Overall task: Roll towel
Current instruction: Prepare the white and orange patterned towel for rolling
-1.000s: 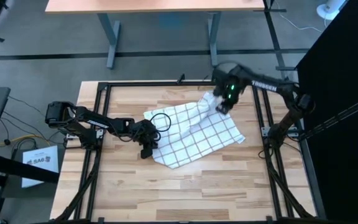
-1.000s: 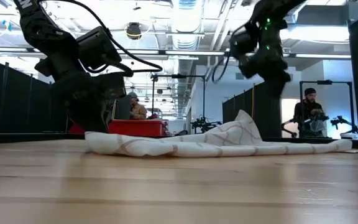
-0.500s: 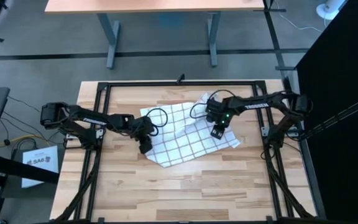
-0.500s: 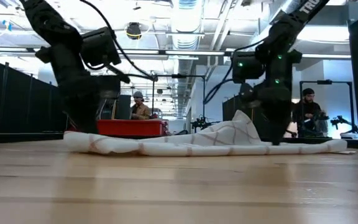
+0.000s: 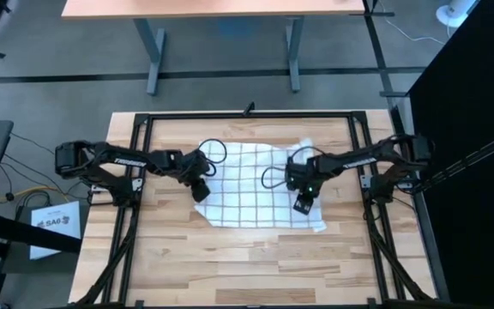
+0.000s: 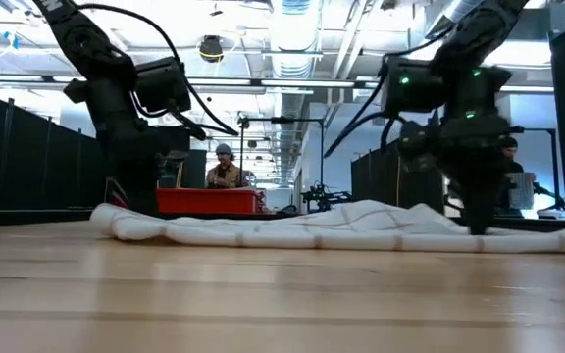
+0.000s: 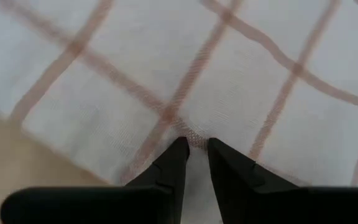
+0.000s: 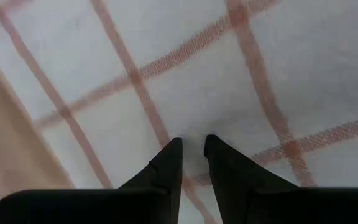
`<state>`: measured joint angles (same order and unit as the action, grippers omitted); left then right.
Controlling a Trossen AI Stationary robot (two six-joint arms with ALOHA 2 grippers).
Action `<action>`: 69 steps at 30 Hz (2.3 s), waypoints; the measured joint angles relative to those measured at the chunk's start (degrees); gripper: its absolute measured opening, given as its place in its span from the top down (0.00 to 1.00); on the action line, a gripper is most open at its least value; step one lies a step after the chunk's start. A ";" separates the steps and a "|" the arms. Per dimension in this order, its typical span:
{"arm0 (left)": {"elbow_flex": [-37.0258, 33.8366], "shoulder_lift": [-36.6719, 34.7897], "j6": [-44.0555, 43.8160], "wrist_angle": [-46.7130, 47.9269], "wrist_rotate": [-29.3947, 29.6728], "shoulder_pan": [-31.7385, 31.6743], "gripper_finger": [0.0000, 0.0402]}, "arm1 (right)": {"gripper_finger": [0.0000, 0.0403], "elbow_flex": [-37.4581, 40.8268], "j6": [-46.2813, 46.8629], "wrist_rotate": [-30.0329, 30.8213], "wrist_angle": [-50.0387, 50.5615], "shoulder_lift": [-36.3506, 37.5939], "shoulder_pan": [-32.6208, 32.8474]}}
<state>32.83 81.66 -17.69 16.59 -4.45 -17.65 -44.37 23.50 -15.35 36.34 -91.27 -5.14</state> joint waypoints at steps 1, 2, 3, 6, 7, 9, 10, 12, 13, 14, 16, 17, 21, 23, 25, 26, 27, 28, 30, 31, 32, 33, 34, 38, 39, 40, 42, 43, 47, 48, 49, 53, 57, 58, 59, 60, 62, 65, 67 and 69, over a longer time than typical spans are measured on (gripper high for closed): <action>-0.01 0.04 0.13 -0.56 0.05 -1.09 0.86 | 0.84 0.04 0.77 0.44 -0.12 0.68 0.56; 0.09 0.08 0.12 -0.74 0.10 -1.94 0.86 | 0.84 0.05 1.68 1.24 -0.36 1.60 0.76; 0.58 0.01 -0.01 0.05 -0.06 -2.61 0.86 | 0.84 -0.07 2.51 2.56 -0.36 2.76 0.60; 3.78 -1.81 -0.07 3.46 -2.32 -2.59 0.86 | 0.84 -1.57 3.00 5.55 -2.01 5.87 -1.71; 5.23 -2.54 -0.04 5.87 -2.91 -1.90 0.86 | 0.84 -1.65 2.54 5.55 -3.17 6.53 -2.69; 7.99 -3.96 0.55 13.41 -3.00 -0.15 0.86 | 0.84 -1.55 1.16 5.50 -4.94 6.89 -4.33; 9.29 -4.84 0.89 16.85 -2.90 0.89 0.86 | 0.84 -1.56 0.53 5.39 -6.14 6.68 -4.93; 11.32 -6.75 0.19 21.30 -2.91 2.99 0.86 | 0.84 -1.65 -1.07 5.13 -7.18 5.57 -5.61; 11.40 -7.56 -1.02 22.76 -2.95 3.93 0.86 | 0.84 -1.58 -1.61 5.13 -7.01 4.60 -5.65; 10.72 -8.23 -2.36 24.75 -2.85 4.82 0.86 | 0.84 -1.35 -2.23 5.15 -6.98 3.56 -5.69; 7.61 -9.47 -6.50 28.18 -1.00 6.78 0.86 | 0.84 -1.01 -2.92 5.10 -6.69 2.03 -5.42; 5.93 -10.41 -9.42 28.11 0.04 7.84 0.86 | 0.84 -0.99 -3.17 5.08 -7.27 1.56 -5.20; -2.84 -17.10 -20.51 21.21 -2.89 11.32 0.86 | 0.84 -0.71 -3.47 4.93 -10.13 0.75 -4.23; -7.36 -21.36 -25.33 12.32 -3.34 13.23 0.85 | 0.84 -0.71 -3.62 4.55 -11.71 0.77 -4.16; -11.72 -25.77 -29.80 4.46 -2.75 13.94 0.84 | 0.84 -0.71 -3.88 3.86 -11.97 0.79 -4.23; -13.57 -27.51 -31.23 2.20 -2.53 13.94 0.82 | 0.84 -0.71 -3.90 3.56 -12.31 0.77 -4.36; -15.13 -28.92 -32.01 1.34 -1.84 13.92 0.81 | 0.84 -0.71 -3.90 3.50 -12.44 0.77 -4.38; -16.44 -30.30 -32.16 1.47 -1.06 13.94 0.80 | 0.84 -0.71 -3.90 3.47 -12.21 0.79 -4.38; -18.28 -32.15 -31.32 2.89 0.72 13.64 0.76 | 0.84 -0.73 -4.09 3.45 -12.30 0.80 -4.38; -19.17 -32.59 -30.73 3.01 1.36 13.38 0.74 | 0.84 -0.72 -4.20 3.35 -12.29 0.80 -4.38; -20.13 -32.88 -30.24 2.75 1.71 13.15 0.73 | 0.84 -0.72 -4.35 3.22 -12.44 0.80 -4.37; -21.03 -32.96 -29.49 1.45 1.81 12.88 0.71 | 0.84 -0.71 -4.47 3.19 -12.59 0.80 -4.29; -21.62 -32.94 -28.58 -0.89 1.82 12.56 0.70 | 0.84 -0.71 -4.49 3.18 -12.65 0.80 -4.27; -23.85 -31.74 -24.91 -10.72 1.96 10.94 0.65 | 0.84 -0.73 -4.49 2.98 -13.11 0.84 -4.35; -24.06 -31.72 -24.37 -11.59 1.70 10.65 0.64 | 0.84 -0.73 -4.48 2.87 -13.11 0.84 -4.36; -24.12 -31.78 -23.61 -12.07 1.21 10.47 0.64 | 0.84 -0.73 -4.47 2.62 -13.05 0.84 -4.38; -24.12 -31.79 -22.20 -11.16 0.44 10.38 0.63 | 0.84 -0.73 -4.47 1.79 -13.01 0.84 -4.38; -24.41 -31.77 -21.53 -10.75 0.28 10.40 0.63 | 0.84 -0.73 -4.47 1.72 -12.94 0.84 -4.38; -24.78 -31.81 -20.12 -11.73 -4.89 10.39 0.63 | 0.84 -0.73 -4.15 1.65 -12.81 0.84 -4.17; -24.80 -31.81 -19.86 -12.69 -5.94 10.44 0.63 | 0.84 -0.73 -4.08 1.66 -12.76 0.84 -3.99; -24.80 -31.81 -19.59 -14.01 -6.17 10.47 0.63 | 0.84 -0.73 -4.08 1.68 -12.69 0.84 -3.73; -24.80 -31.82 -18.99 -19.15 -6.73 10.42 0.64 | 0.84 -0.73 -4.08 1.58 -12.64 0.84 -2.88; -24.78 -31.84 -19.36 -20.58 -8.63 10.42 0.64 | 0.84 -0.73 -4.04 1.57 -12.70 0.84 -2.72; -24.78 -31.84 -19.70 -20.93 -9.38 10.42 0.64 | 0.84 -0.73 -4.04 1.57 -12.76 0.84 -2.72; -24.78 -31.84 -20.02 -21.55 -10.49 10.42 0.64 | 0.84 -0.73 -4.03 1.57 -12.78 0.84 -2.78; -24.76 -31.85 -20.40 -22.02 -11.46 10.42 0.64 | 0.84 -0.73 -4.03 1.57 -12.74 0.84 -2.87; -24.76 -31.85 -22.19 -21.45 -13.75 10.61 0.64 | 0.84 -0.73 -4.01 1.58 -12.69 0.84 -2.87; -24.76 -31.92 -25.63 -16.72 -18.04 11.82 0.64 | 0.84 -0.75 -3.99 1.58 -12.61 0.84 -2.87; -24.76 -32.59 -27.87 -12.66 -18.87 13.39 0.64 | 0.84 -0.75 -3.89 1.59 -12.57 0.84 -2.85; -24.75 -33.10 -29.37 -9.84 -16.92 15.01 0.64 | 0.84 -0.75 -3.88 1.59 -12.57 0.84 -2.80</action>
<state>8.08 48.56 -47.05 6.74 -21.37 -2.64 -45.12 19.62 -13.76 23.76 -90.43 -7.94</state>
